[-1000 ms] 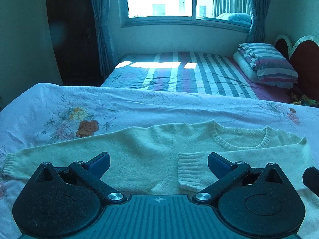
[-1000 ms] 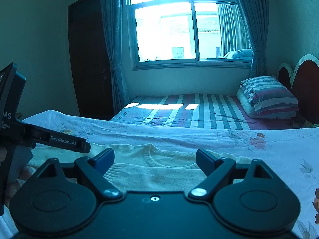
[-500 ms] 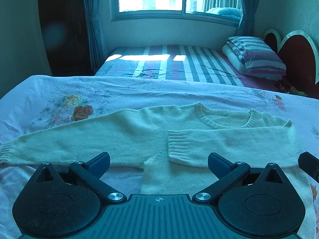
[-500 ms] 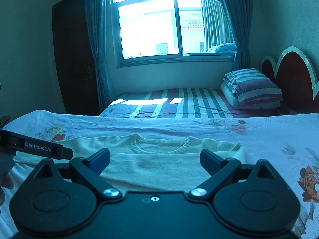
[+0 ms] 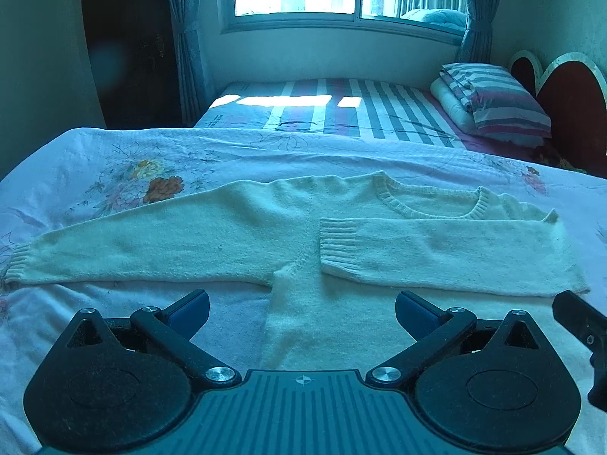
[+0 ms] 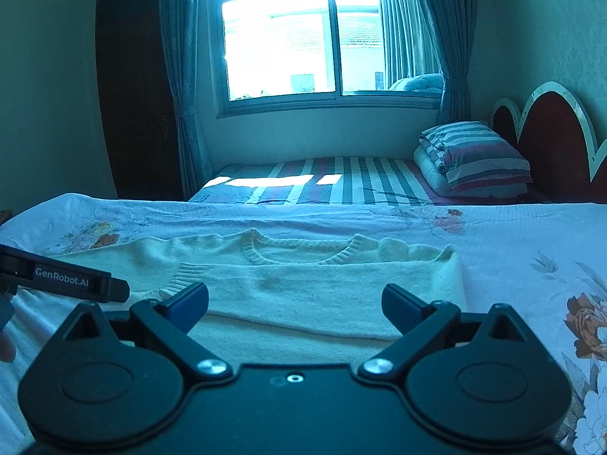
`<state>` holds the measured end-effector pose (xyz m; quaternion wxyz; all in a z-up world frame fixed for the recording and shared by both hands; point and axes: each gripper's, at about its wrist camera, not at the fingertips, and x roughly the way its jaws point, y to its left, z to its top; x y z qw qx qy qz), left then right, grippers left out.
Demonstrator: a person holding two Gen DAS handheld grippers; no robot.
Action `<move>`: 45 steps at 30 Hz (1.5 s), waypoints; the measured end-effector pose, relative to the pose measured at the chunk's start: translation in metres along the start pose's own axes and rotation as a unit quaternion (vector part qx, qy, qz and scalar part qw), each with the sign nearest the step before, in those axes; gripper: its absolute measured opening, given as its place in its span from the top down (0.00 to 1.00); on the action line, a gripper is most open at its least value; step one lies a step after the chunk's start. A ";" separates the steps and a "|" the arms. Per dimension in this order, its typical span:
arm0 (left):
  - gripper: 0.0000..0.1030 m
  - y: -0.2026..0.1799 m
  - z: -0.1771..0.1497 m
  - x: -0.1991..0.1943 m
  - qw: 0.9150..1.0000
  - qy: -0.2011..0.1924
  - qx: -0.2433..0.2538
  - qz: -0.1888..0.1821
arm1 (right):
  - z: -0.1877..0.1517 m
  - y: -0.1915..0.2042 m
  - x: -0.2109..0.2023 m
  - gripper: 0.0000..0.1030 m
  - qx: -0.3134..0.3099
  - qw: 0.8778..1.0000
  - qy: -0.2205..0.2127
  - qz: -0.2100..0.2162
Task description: Fold small clothes
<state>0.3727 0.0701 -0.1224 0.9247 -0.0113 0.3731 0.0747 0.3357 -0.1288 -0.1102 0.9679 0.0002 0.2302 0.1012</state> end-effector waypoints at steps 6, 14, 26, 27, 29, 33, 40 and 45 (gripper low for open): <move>0.00 -0.009 -0.002 -0.030 1.000 -0.007 0.003 0.010 | 0.003 -0.002 -0.025 0.05 0.012 1.000 0.004 0.003; 0.00 -0.015 0.001 -0.043 1.000 0.001 0.009 0.003 | 0.007 -0.002 -0.044 0.05 0.019 1.000 -0.001 -0.006; 0.00 -0.021 0.000 -0.046 0.999 -0.002 0.023 -0.027 | 0.010 -0.004 -0.033 0.03 0.018 0.997 -0.027 -0.069; 0.00 -0.021 -0.001 -0.046 0.999 -0.002 0.024 -0.030 | 0.014 -0.017 -0.031 0.00 0.042 0.996 -0.040 -0.070; 0.00 -0.020 -0.003 -0.043 0.999 -0.001 0.030 -0.030 | 0.021 -0.037 -0.019 0.00 0.058 0.993 -0.030 -0.094; 0.00 -0.018 -0.003 -0.028 0.999 -0.001 0.031 -0.025 | 0.018 -0.049 0.003 0.00 0.033 0.996 -0.015 -0.084; 0.00 -0.016 0.007 0.010 1.000 0.013 0.016 -0.013 | 0.020 -0.063 0.036 0.00 0.054 0.995 0.025 -0.084; 0.00 -0.011 0.022 0.011 1.000 -0.001 0.006 -0.016 | 0.020 -0.056 0.036 0.00 0.051 0.996 0.019 -0.077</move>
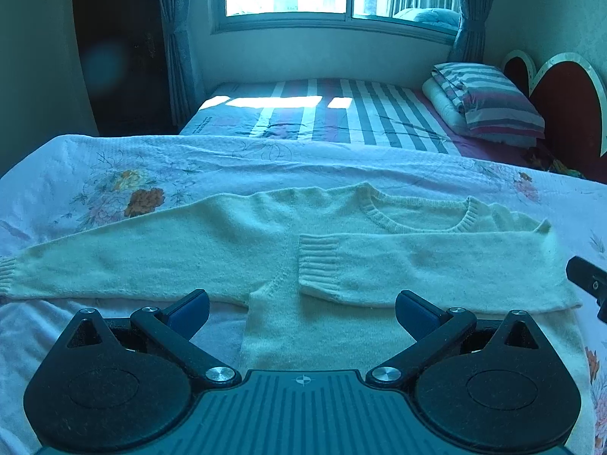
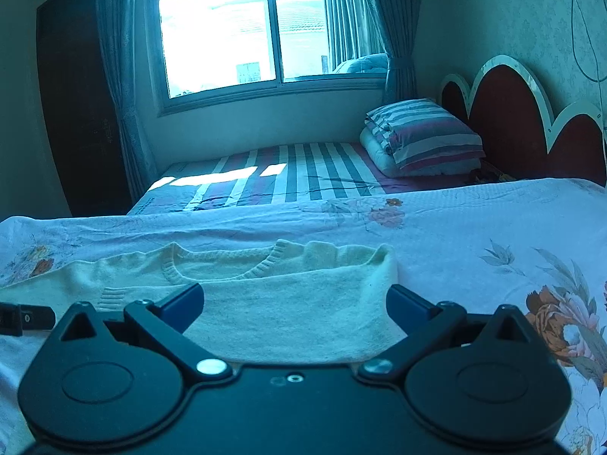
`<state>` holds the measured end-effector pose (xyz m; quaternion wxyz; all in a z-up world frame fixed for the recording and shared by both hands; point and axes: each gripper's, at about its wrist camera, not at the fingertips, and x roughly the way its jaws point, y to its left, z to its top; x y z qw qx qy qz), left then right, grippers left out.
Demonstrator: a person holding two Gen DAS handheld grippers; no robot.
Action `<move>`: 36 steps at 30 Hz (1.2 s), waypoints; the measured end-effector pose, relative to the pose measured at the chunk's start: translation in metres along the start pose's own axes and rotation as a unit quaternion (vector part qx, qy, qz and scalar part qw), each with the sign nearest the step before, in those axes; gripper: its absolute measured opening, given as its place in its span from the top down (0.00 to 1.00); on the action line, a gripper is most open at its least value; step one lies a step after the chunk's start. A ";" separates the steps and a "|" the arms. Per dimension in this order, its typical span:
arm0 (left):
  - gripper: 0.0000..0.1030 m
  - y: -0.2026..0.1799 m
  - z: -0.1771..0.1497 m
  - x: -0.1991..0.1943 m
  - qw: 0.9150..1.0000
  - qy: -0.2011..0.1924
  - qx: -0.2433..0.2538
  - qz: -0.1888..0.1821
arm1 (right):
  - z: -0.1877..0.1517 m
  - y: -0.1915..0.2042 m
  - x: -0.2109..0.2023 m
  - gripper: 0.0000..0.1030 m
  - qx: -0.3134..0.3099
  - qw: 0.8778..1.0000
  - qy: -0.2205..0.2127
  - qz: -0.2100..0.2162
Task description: Fold small clothes
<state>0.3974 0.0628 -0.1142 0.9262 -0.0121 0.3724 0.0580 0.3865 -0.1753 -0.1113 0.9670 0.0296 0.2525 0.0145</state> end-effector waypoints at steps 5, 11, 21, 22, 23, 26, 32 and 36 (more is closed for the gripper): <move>0.00 0.006 0.009 0.000 1.000 -0.005 -0.003 0.006 | -0.003 0.001 0.002 0.04 -0.007 1.000 -0.001 -0.006; 0.00 0.016 0.006 -0.002 1.000 -0.006 -0.014 0.020 | 0.003 -0.015 0.006 0.05 -0.001 1.000 -0.006 -0.018; 0.00 0.023 -0.003 -0.002 0.998 0.001 -0.033 0.052 | 0.009 0.001 0.009 0.05 -0.025 0.999 -0.015 0.017; 0.00 0.021 -0.001 -0.002 0.998 0.000 -0.033 0.052 | 0.009 0.001 0.009 0.05 -0.026 0.999 -0.013 0.019; 0.00 0.020 0.001 -0.003 0.998 0.000 -0.034 0.050 | 0.009 0.001 0.010 0.05 -0.025 0.999 -0.012 0.020; 0.00 0.015 0.005 -0.005 0.998 -0.004 -0.036 0.051 | 0.009 0.001 0.011 0.05 -0.030 0.999 -0.008 0.026; 0.00 0.005 0.006 -0.006 0.998 -0.003 -0.034 0.051 | 0.012 0.000 0.008 0.04 -0.037 0.999 -0.012 0.032; 0.00 -0.001 0.004 -0.007 0.998 -0.003 -0.032 0.049 | 0.012 -0.001 0.006 0.04 -0.041 0.998 -0.015 0.033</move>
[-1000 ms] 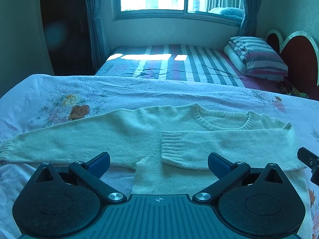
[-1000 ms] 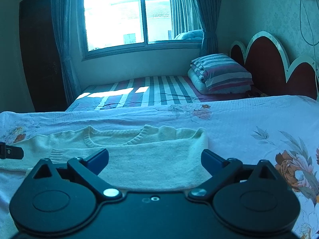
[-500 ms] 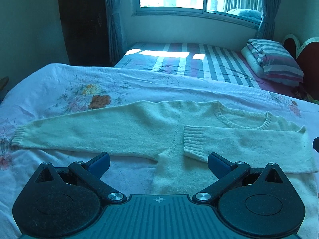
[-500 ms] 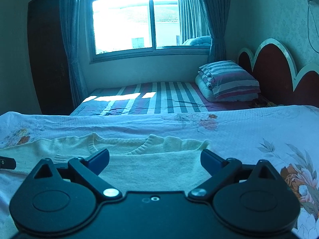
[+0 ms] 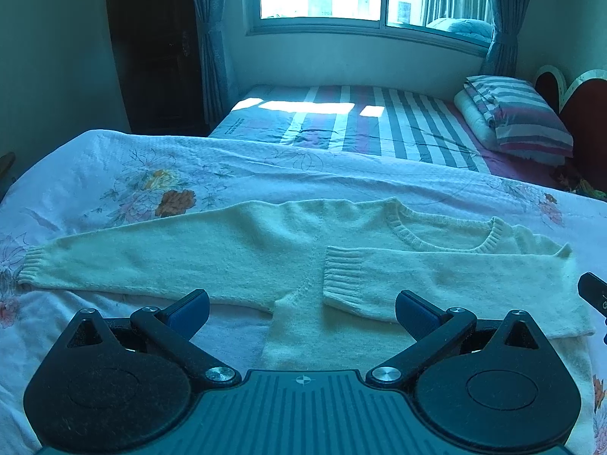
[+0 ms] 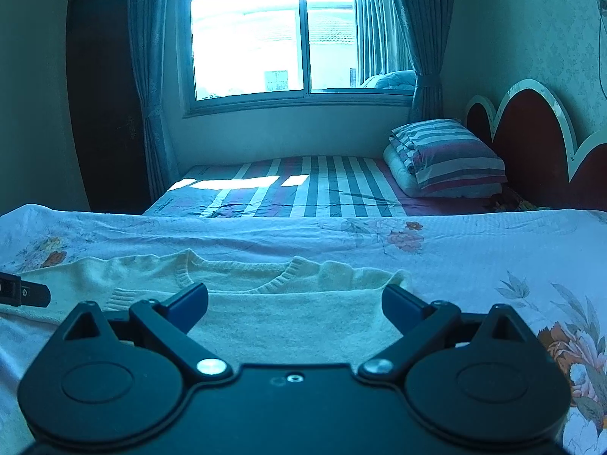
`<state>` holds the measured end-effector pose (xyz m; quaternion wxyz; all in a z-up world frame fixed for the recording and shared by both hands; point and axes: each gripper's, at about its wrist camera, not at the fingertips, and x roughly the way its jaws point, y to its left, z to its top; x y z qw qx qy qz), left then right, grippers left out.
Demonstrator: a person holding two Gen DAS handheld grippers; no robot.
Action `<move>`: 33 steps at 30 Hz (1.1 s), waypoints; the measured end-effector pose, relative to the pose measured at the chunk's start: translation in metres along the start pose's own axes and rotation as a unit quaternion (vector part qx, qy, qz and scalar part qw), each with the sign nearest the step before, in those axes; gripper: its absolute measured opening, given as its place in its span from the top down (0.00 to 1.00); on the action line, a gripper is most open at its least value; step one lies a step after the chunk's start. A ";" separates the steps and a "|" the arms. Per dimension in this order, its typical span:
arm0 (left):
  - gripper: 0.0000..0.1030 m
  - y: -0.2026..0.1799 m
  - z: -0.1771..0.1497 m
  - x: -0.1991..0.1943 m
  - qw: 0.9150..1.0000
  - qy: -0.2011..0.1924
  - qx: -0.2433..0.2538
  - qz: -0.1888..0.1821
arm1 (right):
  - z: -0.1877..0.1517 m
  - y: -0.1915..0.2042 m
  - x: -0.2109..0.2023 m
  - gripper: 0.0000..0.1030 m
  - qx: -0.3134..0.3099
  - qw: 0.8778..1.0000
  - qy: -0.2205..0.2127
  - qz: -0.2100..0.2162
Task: Fold small clothes
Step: 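Move the open left tool to the other sleeve's ribbed cuff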
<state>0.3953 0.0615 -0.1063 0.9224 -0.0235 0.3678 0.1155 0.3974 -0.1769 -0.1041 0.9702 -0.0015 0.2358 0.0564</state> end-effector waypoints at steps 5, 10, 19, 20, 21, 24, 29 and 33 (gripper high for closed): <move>0.00 0.005 -0.002 -0.002 1.000 -0.001 0.000 0.004 | -0.002 0.000 -0.001 0.04 0.002 1.000 0.000 0.000; 0.00 0.035 -0.002 -0.003 1.000 -0.008 -0.011 0.028 | -0.003 0.003 -0.003 0.04 0.000 1.000 -0.001 0.007; 0.00 0.204 -0.004 0.027 0.984 -0.001 -0.143 0.105 | -0.009 0.021 0.005 0.04 -0.025 1.000 0.000 0.007; 0.00 0.223 -0.007 0.033 0.980 0.004 -0.162 0.113 | -0.011 0.025 0.008 0.04 -0.028 1.000 0.005 0.005; 0.00 0.244 -0.011 0.039 0.976 0.004 -0.180 0.122 | -0.012 0.028 0.010 0.04 -0.030 1.000 0.008 0.003; 0.00 0.289 -0.015 0.055 0.966 0.006 -0.200 0.160 | -0.014 0.039 0.016 0.04 -0.041 0.999 0.013 -0.004; 0.00 0.337 -0.021 0.074 0.956 0.010 -0.224 0.188 | -0.014 0.053 0.024 0.04 -0.049 0.999 0.013 -0.013; 0.00 0.361 -0.034 0.089 0.951 0.027 -0.236 0.195 | -0.014 0.061 0.028 0.04 -0.048 0.999 0.013 -0.016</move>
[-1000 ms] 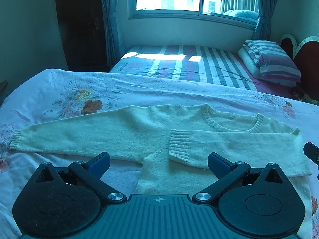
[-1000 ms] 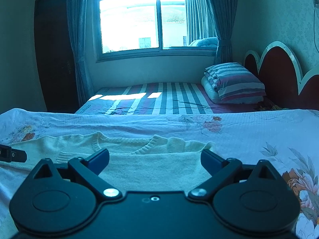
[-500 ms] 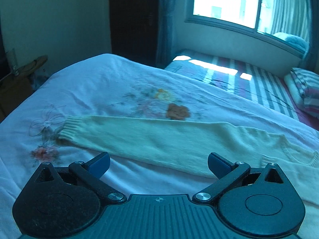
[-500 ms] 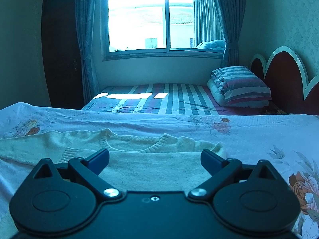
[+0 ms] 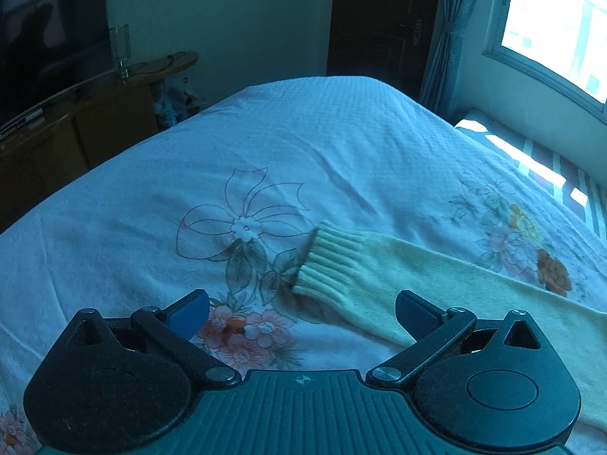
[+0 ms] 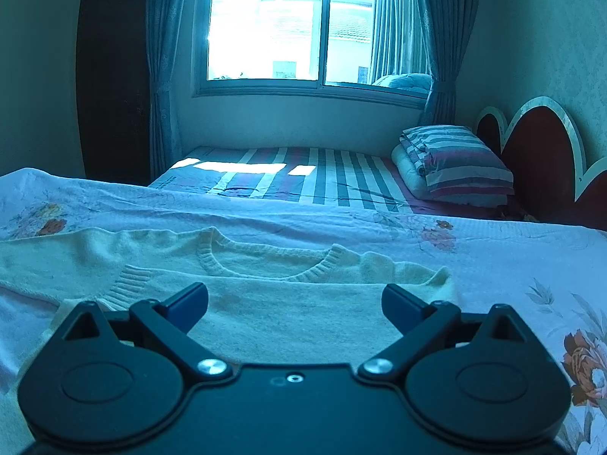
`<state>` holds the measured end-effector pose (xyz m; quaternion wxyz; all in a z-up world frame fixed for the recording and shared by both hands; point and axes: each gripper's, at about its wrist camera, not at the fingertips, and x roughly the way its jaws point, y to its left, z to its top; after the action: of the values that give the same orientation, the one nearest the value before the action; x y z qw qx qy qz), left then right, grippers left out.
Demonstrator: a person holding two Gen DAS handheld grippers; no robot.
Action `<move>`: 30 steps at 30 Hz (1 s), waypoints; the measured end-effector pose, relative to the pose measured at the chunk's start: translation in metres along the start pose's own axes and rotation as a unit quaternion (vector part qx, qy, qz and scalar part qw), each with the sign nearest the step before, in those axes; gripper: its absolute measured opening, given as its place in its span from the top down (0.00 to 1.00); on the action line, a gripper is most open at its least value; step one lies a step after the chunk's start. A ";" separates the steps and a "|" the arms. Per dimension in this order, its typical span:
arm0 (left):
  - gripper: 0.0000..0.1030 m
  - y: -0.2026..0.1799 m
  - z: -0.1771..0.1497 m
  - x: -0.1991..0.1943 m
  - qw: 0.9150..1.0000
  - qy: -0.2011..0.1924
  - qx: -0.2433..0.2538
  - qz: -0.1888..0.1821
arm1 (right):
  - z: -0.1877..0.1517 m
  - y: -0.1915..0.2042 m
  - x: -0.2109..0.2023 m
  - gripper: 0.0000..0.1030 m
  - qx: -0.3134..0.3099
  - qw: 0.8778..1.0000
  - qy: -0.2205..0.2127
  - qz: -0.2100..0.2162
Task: Fold small clothes
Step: 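Move the open left tool to the other sleeve's ribbed cuff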
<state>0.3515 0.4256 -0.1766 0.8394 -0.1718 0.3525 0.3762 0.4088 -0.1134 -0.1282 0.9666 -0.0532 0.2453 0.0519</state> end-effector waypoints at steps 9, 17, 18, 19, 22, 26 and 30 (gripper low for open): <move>0.00 0.011 0.005 0.035 0.999 0.022 -0.025 -0.037 | -0.004 0.007 0.002 0.04 -0.010 1.000 0.001 -0.015; 0.00 -0.006 0.007 0.046 0.999 0.024 -0.010 -0.030 | 0.000 0.001 -0.003 0.04 -0.003 1.000 -0.010 -0.026; 0.00 -0.008 0.008 0.047 0.999 0.024 -0.009 -0.030 | 0.001 0.001 -0.004 0.04 -0.004 1.000 -0.010 -0.026; 0.00 -0.010 0.010 0.047 0.999 0.022 -0.010 -0.030 | 0.001 0.000 -0.006 0.04 -0.005 1.000 -0.011 -0.027; 0.00 -0.014 0.013 0.050 0.999 0.021 -0.012 -0.039 | 0.002 -0.003 -0.009 0.04 -0.007 0.999 -0.015 -0.029; 0.00 -0.014 0.011 0.057 0.998 0.039 -0.026 -0.048 | 0.002 -0.007 -0.011 0.04 -0.004 0.999 -0.018 -0.031; 0.00 -0.007 0.005 0.056 0.997 0.032 -0.037 -0.062 | 0.002 -0.008 -0.010 0.04 -0.006 0.999 -0.019 -0.030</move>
<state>0.3852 0.4528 -0.2129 0.8425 -0.2364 0.3539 0.3303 0.4013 -0.1216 -0.1213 0.9719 -0.0655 0.2248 0.0257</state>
